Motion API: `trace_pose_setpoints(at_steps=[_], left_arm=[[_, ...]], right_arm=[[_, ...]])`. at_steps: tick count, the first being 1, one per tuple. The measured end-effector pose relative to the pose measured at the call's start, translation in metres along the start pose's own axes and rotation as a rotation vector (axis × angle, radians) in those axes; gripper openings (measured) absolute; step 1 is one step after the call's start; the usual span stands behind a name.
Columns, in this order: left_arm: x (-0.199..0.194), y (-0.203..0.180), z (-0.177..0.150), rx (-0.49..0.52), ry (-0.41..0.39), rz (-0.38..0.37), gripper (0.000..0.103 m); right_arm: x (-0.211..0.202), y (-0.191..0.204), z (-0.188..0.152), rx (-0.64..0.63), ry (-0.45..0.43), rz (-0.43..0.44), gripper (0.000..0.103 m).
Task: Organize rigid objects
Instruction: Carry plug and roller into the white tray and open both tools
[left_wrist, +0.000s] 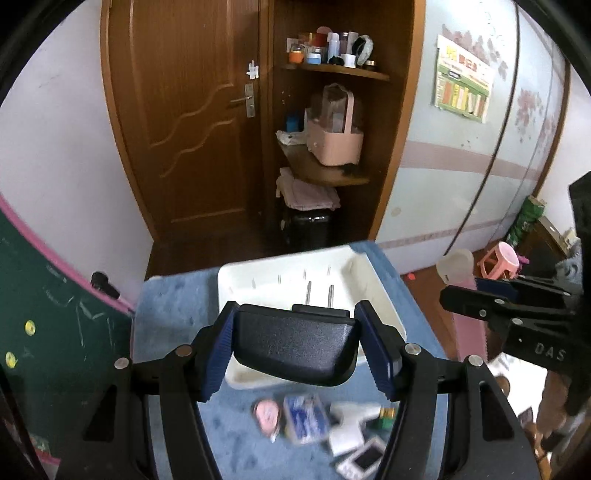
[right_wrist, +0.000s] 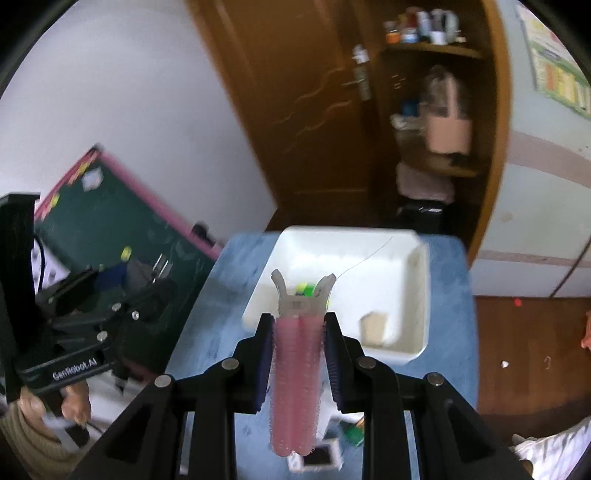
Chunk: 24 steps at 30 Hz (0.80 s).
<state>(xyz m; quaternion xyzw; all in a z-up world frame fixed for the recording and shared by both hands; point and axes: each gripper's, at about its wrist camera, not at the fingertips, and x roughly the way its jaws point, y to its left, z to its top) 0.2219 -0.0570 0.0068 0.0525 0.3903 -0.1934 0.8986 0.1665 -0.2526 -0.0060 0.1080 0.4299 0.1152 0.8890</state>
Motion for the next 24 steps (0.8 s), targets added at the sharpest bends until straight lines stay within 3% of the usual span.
trace_pose_setpoints(at_steps=[5, 10, 13, 17, 24], left_arm=[[0.066, -0.007, 0.029, -0.052, 0.036, 0.031, 0.067], [0.149, 0.004, 0.031, -0.141, 0.117, 0.076, 0.067], [0.199, 0.010, 0.019, -0.173, 0.184, 0.111, 0.067], [0.238, 0.012, 0.006, -0.184, 0.246, 0.135, 0.067], [0.274, 0.010, -0.009, -0.190, 0.298, 0.144, 0.067]], right_arm=[[0.024, -0.029, 0.042, 0.047, -0.019, -0.069, 0.027], [0.080, -0.059, 0.055, 0.097, 0.032, -0.111, 0.027], [0.124, -0.075, 0.053, 0.111, 0.085, -0.135, 0.027], [0.180, -0.093, 0.037, 0.137, 0.169, -0.137, 0.027], [0.237, -0.110, 0.016, 0.141, 0.263, -0.149, 0.027]])
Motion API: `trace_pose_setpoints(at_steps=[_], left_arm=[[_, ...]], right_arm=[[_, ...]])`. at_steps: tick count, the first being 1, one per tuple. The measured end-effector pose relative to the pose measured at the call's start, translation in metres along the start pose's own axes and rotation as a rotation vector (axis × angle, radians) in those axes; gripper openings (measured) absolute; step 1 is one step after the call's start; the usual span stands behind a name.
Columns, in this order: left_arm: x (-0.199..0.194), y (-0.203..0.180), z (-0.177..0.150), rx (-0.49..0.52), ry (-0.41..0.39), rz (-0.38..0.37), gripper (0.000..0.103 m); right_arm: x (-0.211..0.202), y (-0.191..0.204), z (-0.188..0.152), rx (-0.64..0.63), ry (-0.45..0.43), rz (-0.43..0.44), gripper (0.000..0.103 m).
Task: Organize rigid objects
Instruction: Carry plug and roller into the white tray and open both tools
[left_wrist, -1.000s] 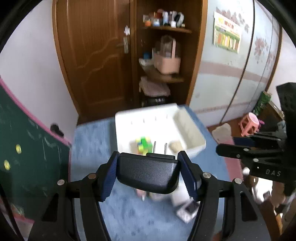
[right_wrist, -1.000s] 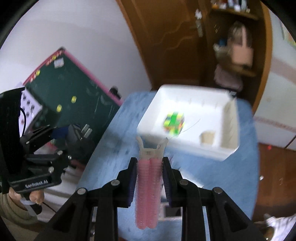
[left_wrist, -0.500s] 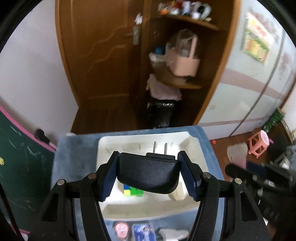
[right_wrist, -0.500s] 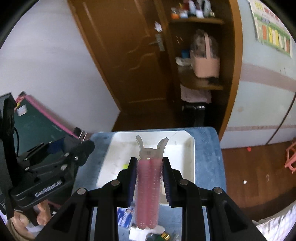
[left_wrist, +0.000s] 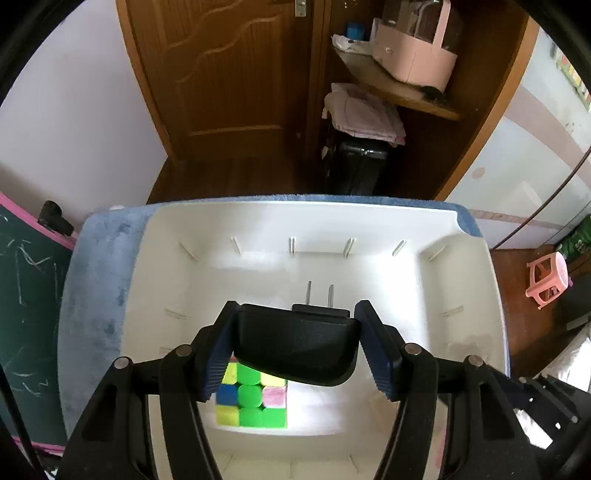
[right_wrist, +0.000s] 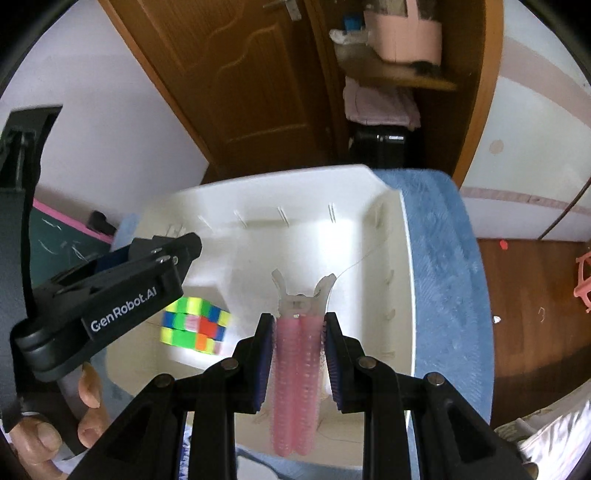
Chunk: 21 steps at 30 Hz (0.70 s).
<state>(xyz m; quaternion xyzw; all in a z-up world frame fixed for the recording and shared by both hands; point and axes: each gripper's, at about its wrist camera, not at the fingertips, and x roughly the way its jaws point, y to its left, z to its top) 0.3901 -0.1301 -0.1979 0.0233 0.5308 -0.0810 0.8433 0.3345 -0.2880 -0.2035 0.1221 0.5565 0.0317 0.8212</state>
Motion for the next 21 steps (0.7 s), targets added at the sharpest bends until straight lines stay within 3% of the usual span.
trace_pose_setpoints(at_steps=[5, 7, 11, 21], left_arm=[[0.010, 0.000, 0.000, -0.032, 0.043, -0.031, 0.068], [0.009, 0.000, -0.001, -0.035, 0.044, -0.028, 0.082], [-0.004, -0.003, -0.002, -0.018, 0.023, -0.019, 0.084], [-0.065, -0.004, -0.018, 0.037, -0.054, -0.009, 0.087]], right_arm=[[0.015, 0.000, -0.002, -0.024, 0.027, -0.012, 0.030], [0.016, 0.003, -0.004, -0.041, 0.022, -0.016, 0.031], [0.010, 0.007, -0.006, -0.066, -0.001, -0.024, 0.050], [-0.018, 0.013, -0.021, -0.074, -0.052, -0.017, 0.051]])
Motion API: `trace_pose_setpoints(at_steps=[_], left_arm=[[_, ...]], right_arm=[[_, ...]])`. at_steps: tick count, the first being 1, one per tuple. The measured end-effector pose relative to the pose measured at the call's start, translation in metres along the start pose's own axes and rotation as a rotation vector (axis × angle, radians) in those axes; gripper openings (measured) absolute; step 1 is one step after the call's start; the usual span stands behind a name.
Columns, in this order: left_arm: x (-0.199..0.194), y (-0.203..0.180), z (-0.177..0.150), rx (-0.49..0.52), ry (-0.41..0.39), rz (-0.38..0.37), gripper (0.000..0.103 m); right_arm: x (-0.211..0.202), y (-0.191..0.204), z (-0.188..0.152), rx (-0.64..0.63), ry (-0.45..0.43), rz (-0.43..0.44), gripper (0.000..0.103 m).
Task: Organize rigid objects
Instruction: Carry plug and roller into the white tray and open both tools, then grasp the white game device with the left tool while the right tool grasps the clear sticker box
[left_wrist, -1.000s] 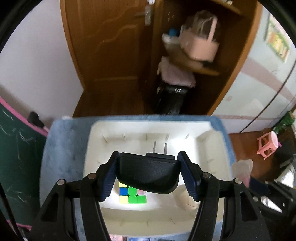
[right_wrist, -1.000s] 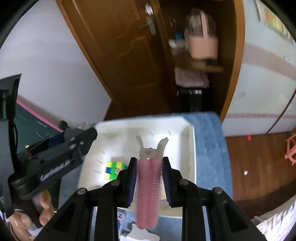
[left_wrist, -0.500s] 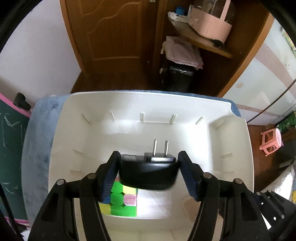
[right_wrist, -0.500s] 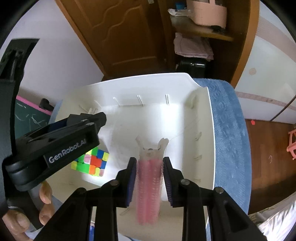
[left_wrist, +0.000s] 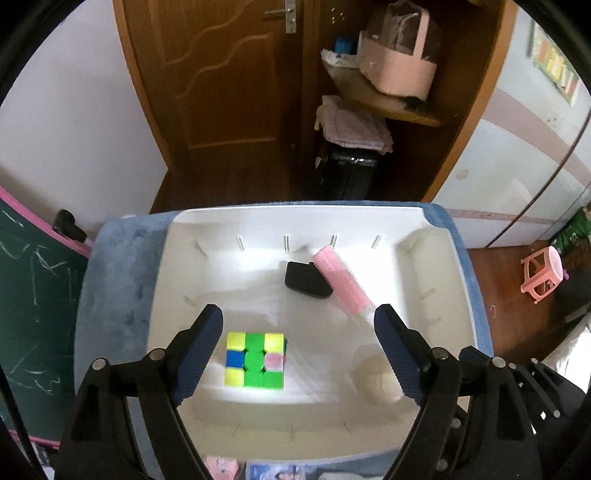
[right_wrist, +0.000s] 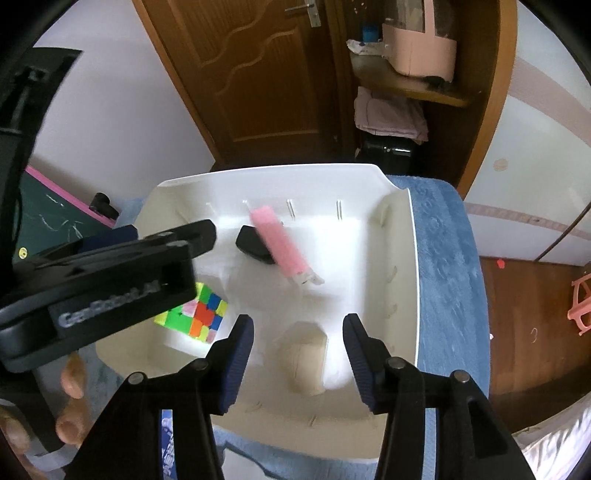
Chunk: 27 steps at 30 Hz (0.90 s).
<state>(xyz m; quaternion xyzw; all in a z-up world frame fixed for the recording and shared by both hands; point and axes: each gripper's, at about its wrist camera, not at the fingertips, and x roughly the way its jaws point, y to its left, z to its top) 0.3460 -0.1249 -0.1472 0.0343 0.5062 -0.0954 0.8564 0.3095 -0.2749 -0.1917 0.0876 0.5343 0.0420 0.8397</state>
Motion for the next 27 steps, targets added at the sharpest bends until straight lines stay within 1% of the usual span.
trace_pose_setpoints(at_steps=[2, 3, 4, 9, 12, 15, 16, 18, 19, 24, 27], left_arm=[[-0.019, 0.001, -0.005, 0.012, -0.017, -0.001, 0.092], [-0.026, 0.001, -0.008, 0.016, -0.026, -0.002, 0.097], [-0.036, 0.001, -0.011, 0.022, -0.040, -0.005, 0.099], [-0.086, 0.003, -0.031, 0.061, -0.107, -0.010, 0.099], [-0.119, 0.005, -0.049, 0.093, -0.149, -0.022, 0.100], [-0.143, 0.007, -0.066, 0.123, -0.180, -0.039, 0.101], [-0.147, 0.007, -0.071, 0.131, -0.184, -0.042, 0.101], [-0.157, 0.008, -0.086, 0.151, -0.194, -0.048, 0.101], [-0.161, 0.009, -0.094, 0.161, -0.194, -0.055, 0.101], [-0.168, 0.012, -0.130, 0.210, -0.186, -0.091, 0.101], [-0.161, 0.010, -0.153, 0.249, -0.153, -0.121, 0.102]], right_arm=[[-0.009, 0.002, -0.005, 0.004, -0.009, 0.001, 0.051], [-0.014, 0.004, -0.007, 0.007, -0.014, 0.003, 0.051], [-0.021, 0.005, -0.011, 0.011, -0.021, 0.004, 0.051], [-0.059, 0.013, -0.031, 0.029, -0.067, 0.006, 0.051], [-0.082, 0.019, -0.046, 0.035, -0.100, -0.002, 0.051], [-0.101, 0.025, -0.060, 0.039, -0.121, -0.014, 0.052], [-0.109, 0.026, -0.066, 0.042, -0.128, -0.019, 0.052], [-0.121, 0.029, -0.078, 0.045, -0.140, -0.024, 0.058], [-0.129, 0.030, -0.085, 0.047, -0.149, -0.033, 0.059], [-0.151, 0.033, -0.113, 0.065, -0.174, -0.060, 0.060], [-0.158, 0.031, -0.129, 0.095, -0.175, -0.061, 0.060]])
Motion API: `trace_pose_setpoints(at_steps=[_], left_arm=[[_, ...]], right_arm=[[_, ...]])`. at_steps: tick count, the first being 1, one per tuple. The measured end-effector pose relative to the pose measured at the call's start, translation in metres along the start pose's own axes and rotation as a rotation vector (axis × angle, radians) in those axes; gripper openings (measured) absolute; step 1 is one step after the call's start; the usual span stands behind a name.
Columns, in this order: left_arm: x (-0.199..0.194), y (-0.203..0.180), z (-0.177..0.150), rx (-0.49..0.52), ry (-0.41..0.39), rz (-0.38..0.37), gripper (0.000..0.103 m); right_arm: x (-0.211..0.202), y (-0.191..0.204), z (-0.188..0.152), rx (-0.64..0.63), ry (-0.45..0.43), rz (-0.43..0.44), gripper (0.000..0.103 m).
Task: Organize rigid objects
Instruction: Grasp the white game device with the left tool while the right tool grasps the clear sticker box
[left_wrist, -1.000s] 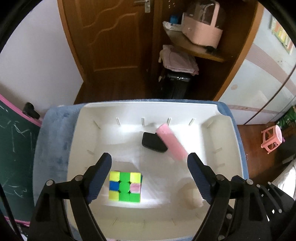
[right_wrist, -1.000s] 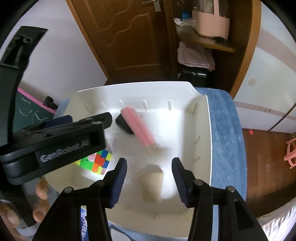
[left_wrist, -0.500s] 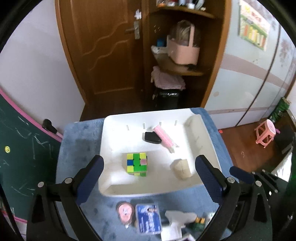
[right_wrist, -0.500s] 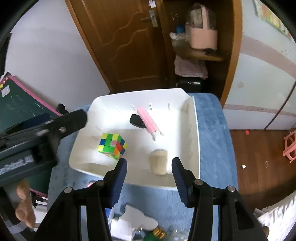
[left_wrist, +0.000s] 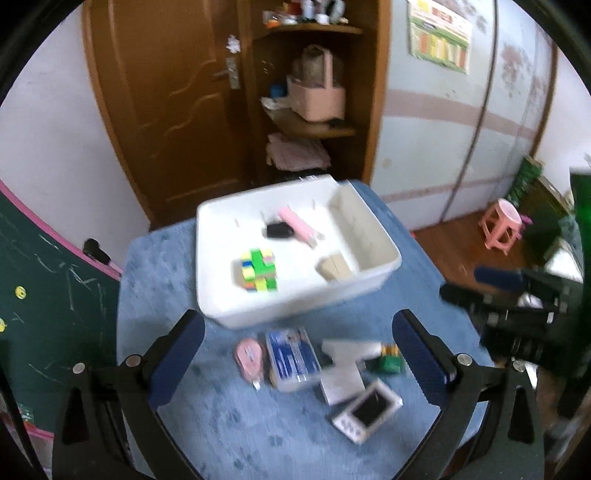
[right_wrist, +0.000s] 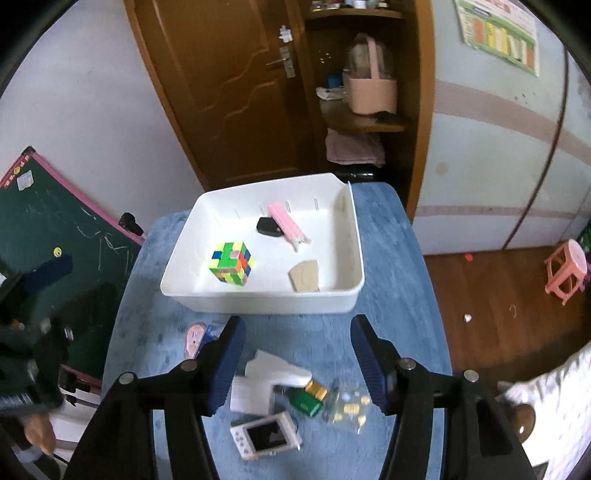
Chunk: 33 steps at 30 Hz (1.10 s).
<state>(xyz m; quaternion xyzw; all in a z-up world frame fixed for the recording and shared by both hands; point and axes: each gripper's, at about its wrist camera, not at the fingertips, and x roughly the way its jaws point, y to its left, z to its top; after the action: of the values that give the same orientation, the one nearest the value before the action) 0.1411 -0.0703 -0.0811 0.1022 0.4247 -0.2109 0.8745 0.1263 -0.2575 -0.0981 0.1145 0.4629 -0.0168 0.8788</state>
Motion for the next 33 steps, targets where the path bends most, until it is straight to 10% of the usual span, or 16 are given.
trace_pose_setpoints(at_steps=[15, 33], left_arm=[[0.049, -0.048, -0.107, 0.240, 0.165, -0.163, 0.102], [0.133, -0.085, -0.147, 0.396, 0.265, -0.241, 0.102]], right_arm=[[-0.004, -0.037, -0.068, 0.135, 0.051, -0.077, 0.060], [0.090, -0.071, -0.129, 0.278, 0.250, -0.094, 0.060]])
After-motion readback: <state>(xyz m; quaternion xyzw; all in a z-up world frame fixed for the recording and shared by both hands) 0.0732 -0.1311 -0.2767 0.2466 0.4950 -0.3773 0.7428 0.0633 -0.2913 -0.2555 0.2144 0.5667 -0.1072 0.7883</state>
